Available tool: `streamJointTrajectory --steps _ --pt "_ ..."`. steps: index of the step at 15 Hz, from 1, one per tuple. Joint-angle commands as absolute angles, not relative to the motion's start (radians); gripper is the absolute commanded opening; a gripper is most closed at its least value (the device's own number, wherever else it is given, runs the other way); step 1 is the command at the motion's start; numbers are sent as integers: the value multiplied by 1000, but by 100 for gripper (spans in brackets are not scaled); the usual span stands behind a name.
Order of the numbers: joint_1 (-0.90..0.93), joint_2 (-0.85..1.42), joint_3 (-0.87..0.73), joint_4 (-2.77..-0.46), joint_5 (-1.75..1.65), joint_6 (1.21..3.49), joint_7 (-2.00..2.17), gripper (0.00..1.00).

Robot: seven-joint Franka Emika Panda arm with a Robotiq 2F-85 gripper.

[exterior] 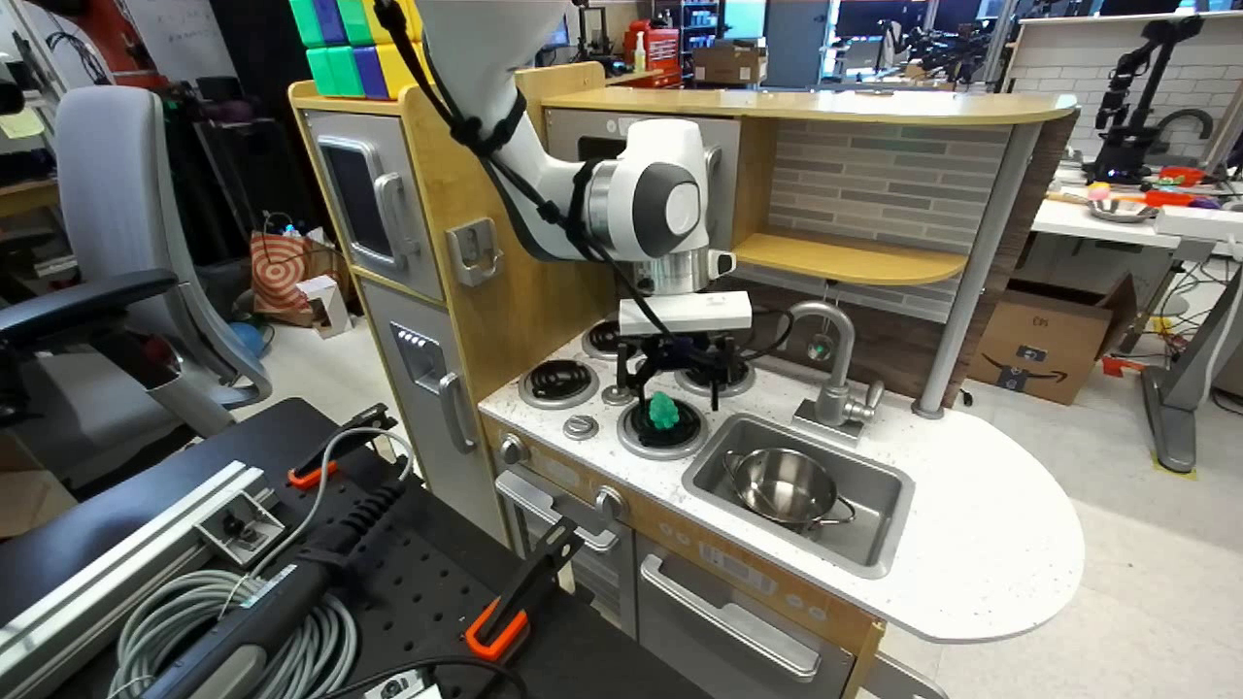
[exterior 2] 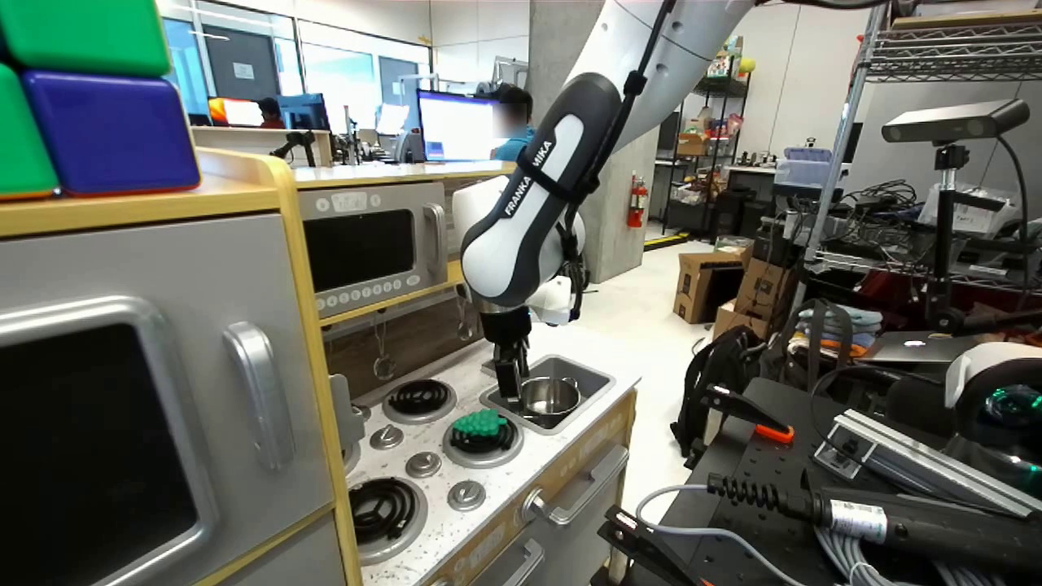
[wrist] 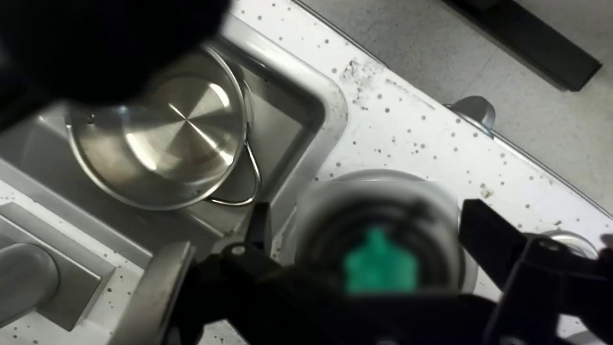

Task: Put the green object into the silver pot in the sink

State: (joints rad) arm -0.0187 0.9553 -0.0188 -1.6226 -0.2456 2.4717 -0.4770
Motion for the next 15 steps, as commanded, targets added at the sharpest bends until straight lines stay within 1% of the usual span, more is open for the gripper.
streamJointTrajectory --steps 1,8,10,11,13,15 --pt "-98 916 79 -1755 -168 2620 -434 100" --pt "-228 974 241 -1867 -8 2935 -401 100" --pt "-266 966 278 -1925 -4 3067 -387 100" --pt "-251 957 255 -1950 -34 3157 -374 100" --pt "-189 891 156 -2036 -89 3234 -337 100" --pt "-172 860 111 -2089 -103 3304 -305 100"
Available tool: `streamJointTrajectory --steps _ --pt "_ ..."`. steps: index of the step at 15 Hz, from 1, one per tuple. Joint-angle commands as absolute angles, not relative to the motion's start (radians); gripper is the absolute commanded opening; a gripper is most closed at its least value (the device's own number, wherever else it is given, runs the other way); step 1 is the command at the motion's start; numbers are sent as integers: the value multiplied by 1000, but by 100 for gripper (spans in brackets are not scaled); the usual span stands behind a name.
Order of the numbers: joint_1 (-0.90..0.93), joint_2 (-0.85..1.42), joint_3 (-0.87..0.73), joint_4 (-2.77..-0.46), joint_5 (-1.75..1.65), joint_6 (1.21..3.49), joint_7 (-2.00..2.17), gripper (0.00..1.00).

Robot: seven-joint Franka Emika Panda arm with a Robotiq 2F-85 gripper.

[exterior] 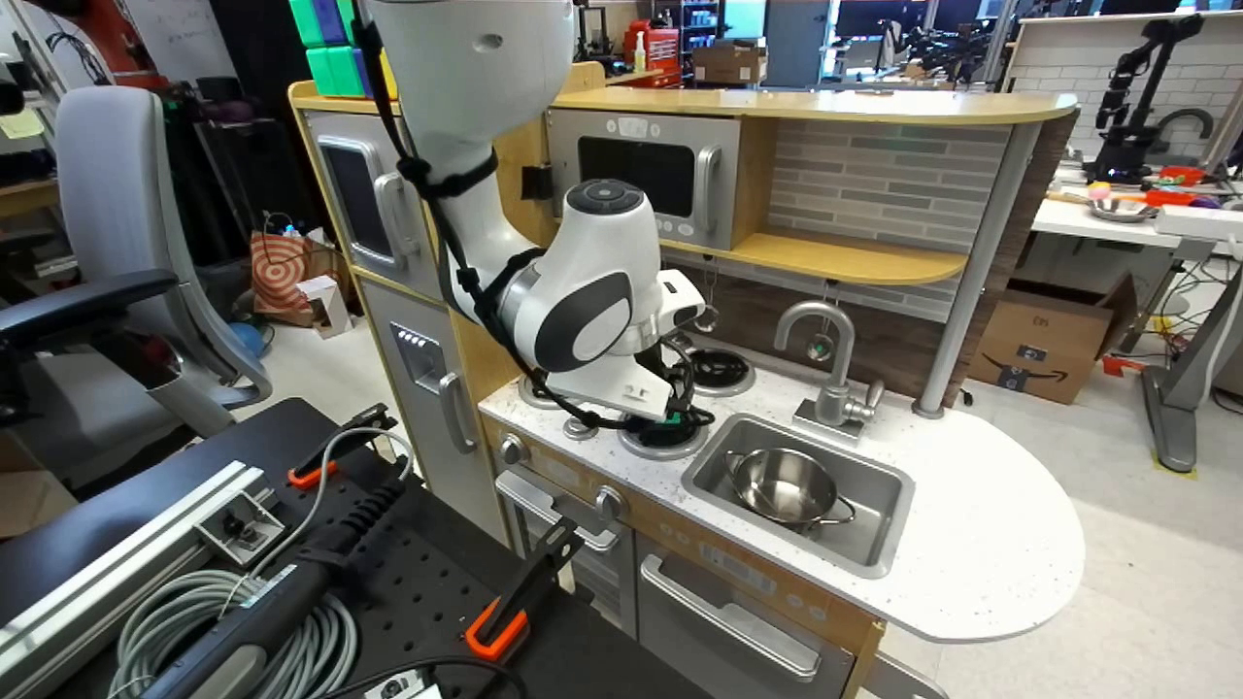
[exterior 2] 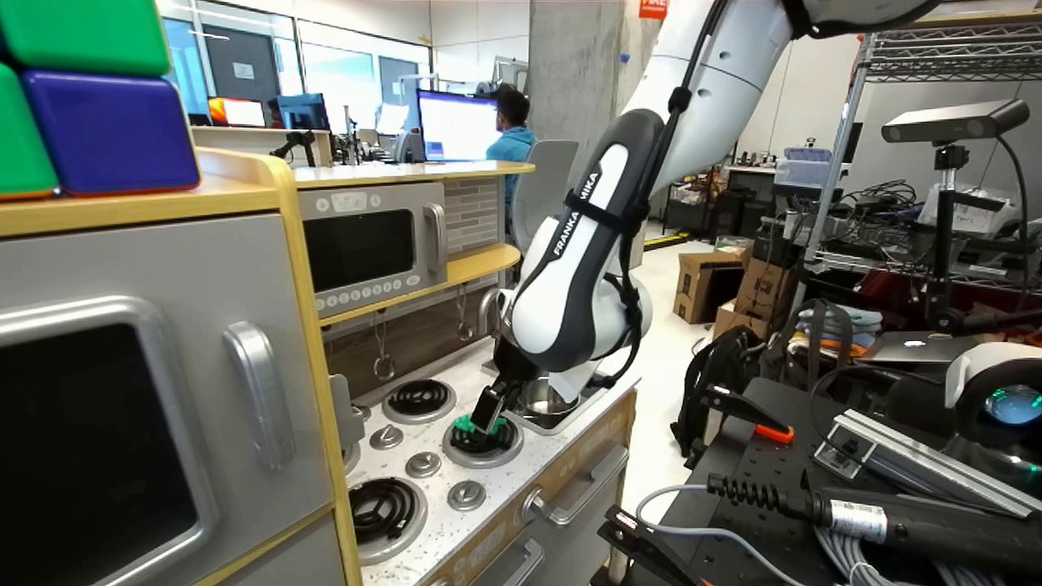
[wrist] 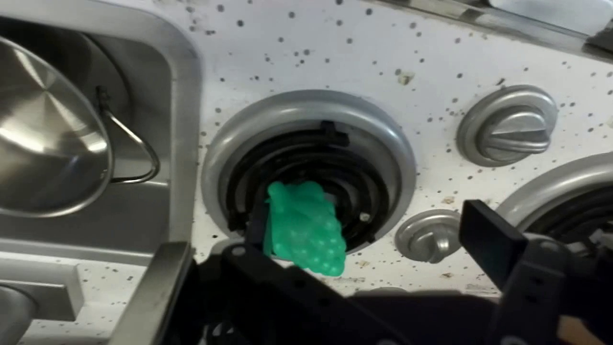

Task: Put the green object into the silver pot in the sink

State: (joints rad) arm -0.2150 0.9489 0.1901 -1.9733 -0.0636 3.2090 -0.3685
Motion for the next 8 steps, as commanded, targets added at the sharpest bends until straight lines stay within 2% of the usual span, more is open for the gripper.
streamJointTrajectory --steps 1,2,7,8 --pt "-151 839 77 -2107 -102 3303 -282 100" --pt "-196 917 132 -2024 -129 3269 -292 100" --pt "-168 862 88 -2076 -130 3279 -267 100" --pt "-215 881 141 -2057 -136 3282 -263 100"
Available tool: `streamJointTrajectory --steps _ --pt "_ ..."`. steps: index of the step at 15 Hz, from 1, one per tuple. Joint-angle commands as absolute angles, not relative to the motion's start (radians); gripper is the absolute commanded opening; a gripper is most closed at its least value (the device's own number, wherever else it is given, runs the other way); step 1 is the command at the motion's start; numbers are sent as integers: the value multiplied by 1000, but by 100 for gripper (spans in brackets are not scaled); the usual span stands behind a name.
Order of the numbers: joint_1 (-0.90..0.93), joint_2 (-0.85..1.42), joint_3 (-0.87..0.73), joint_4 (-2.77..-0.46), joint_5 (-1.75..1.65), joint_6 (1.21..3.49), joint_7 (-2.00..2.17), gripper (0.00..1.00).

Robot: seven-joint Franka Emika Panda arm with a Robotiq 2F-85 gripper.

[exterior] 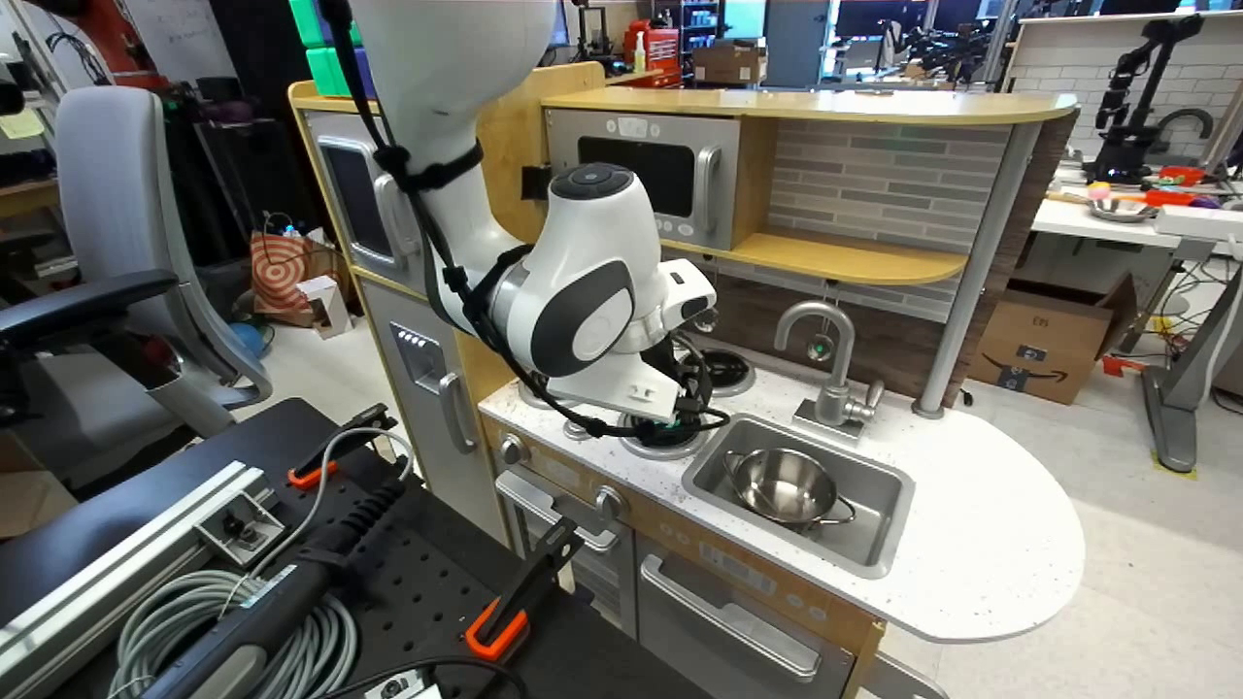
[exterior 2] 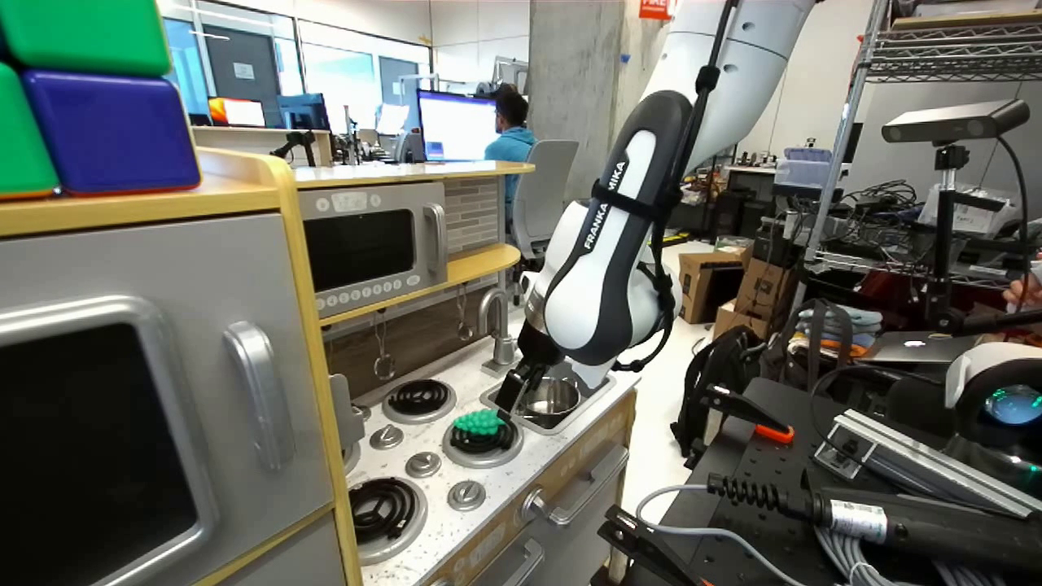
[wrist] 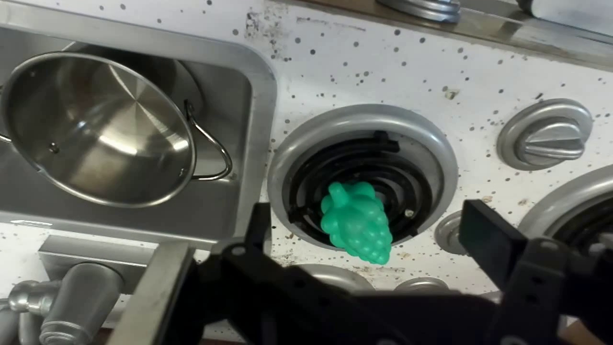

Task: Put the green object into the silver pot in the sink

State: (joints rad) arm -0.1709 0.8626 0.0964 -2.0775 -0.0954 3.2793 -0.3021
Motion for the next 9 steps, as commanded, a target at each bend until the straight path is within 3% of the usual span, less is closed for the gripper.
streamJointTrajectory --steps 1,5,9 --pt "-240 909 173 -2035 -132 3338 -245 100" --pt "-207 977 157 -1951 -180 3435 -230 100" --pt "-196 1015 153 -1852 -212 3226 -239 100"
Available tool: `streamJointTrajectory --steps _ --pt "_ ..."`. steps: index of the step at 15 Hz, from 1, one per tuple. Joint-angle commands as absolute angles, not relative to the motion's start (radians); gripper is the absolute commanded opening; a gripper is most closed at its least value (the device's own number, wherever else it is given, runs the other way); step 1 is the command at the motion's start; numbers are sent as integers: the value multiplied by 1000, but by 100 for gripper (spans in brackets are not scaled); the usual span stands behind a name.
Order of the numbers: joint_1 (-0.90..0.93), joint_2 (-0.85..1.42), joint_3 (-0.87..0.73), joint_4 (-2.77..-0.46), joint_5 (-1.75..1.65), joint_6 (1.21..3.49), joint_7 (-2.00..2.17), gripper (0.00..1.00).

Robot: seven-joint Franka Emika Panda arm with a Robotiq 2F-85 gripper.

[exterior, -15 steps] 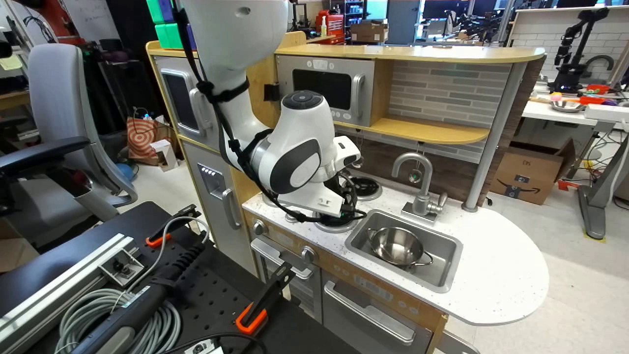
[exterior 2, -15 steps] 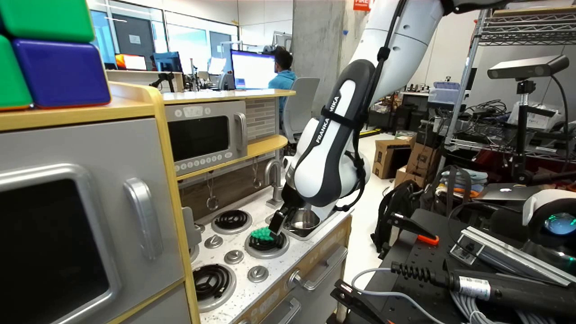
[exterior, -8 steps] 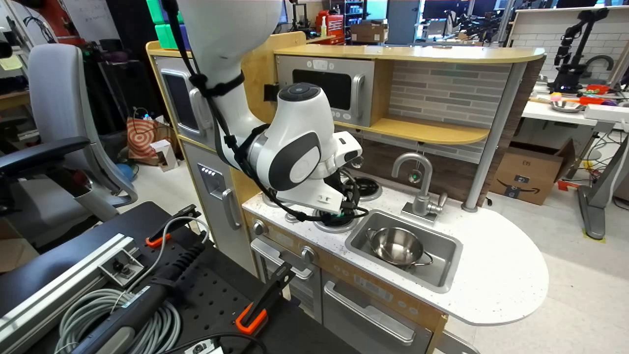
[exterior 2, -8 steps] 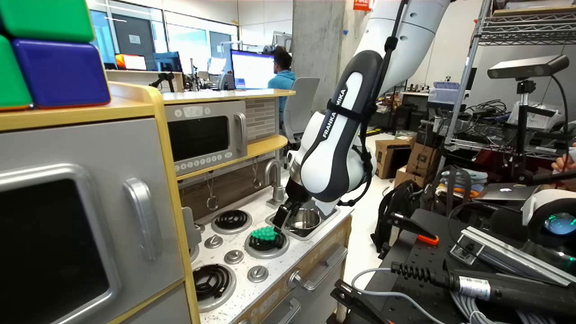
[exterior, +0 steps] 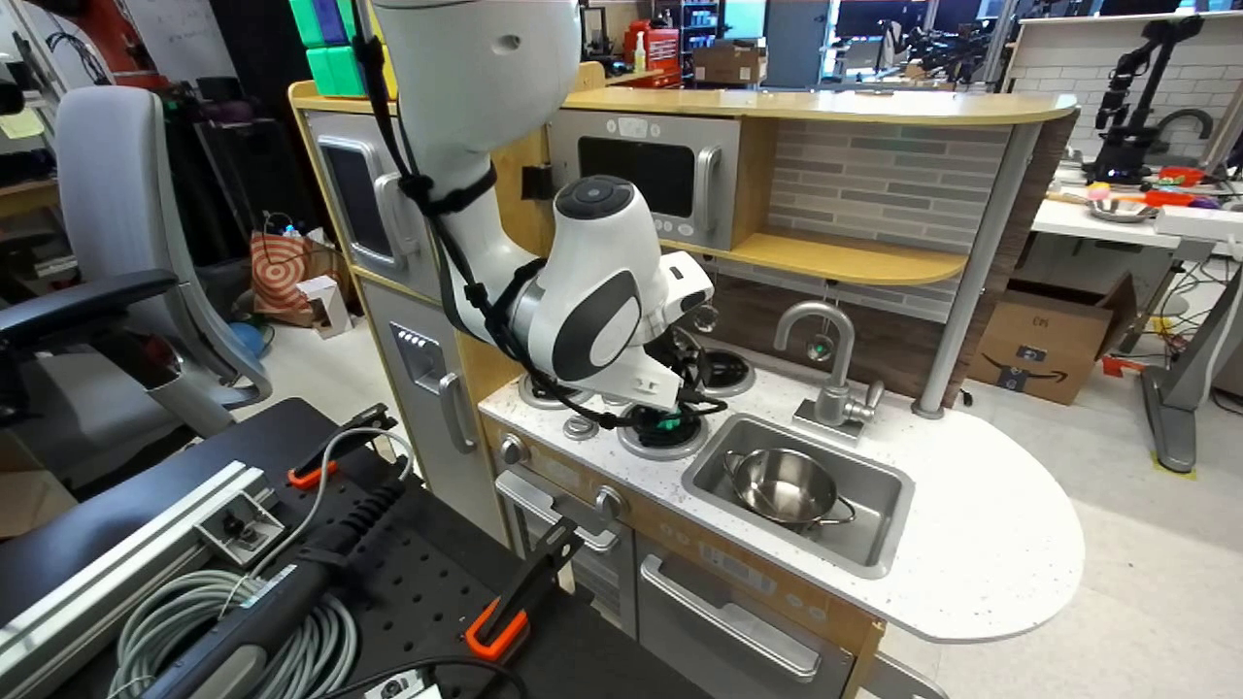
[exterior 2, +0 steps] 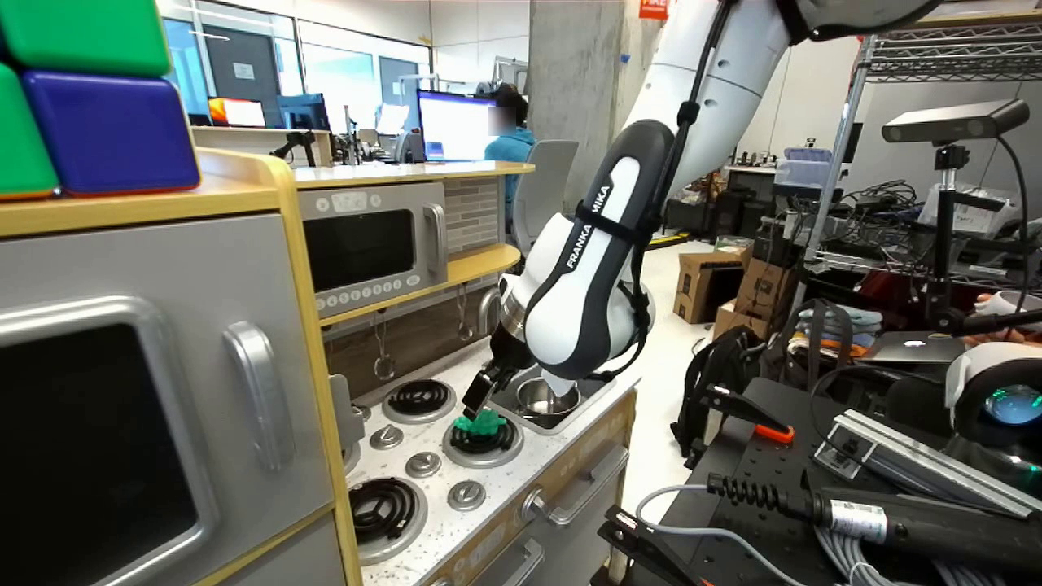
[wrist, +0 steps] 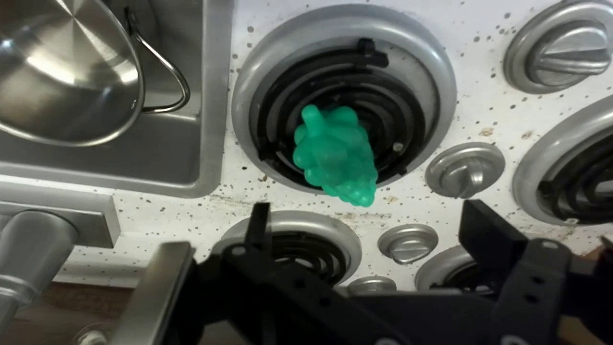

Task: Put the green object into the silver pot in the sink

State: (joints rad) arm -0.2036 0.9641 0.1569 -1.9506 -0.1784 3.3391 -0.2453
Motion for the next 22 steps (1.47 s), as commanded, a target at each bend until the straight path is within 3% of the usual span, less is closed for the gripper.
streamJointTrajectory --steps 1,7,8,9,13,15,16,19,21,22 --pt "-203 1025 162 -1828 -214 3176 -249 100" --pt "-158 1096 135 -1671 -183 3051 -248 100" --pt "-149 1111 130 -1641 -179 3008 -246 75" --pt "-137 1124 120 -1614 -177 2959 -247 74" --pt "-117 1161 104 -1542 -169 2857 -255 42" --pt "-116 1144 106 -1554 -167 2839 -258 33" --pt "-133 1122 115 -1591 -165 2860 -267 31" --pt "-167 1055 123 -1709 -141 2930 -256 14" --pt "-187 1018 95 -1784 -114 2990 -221 10" --pt "-193 1010 71 -1807 -98 3038 -196 2"
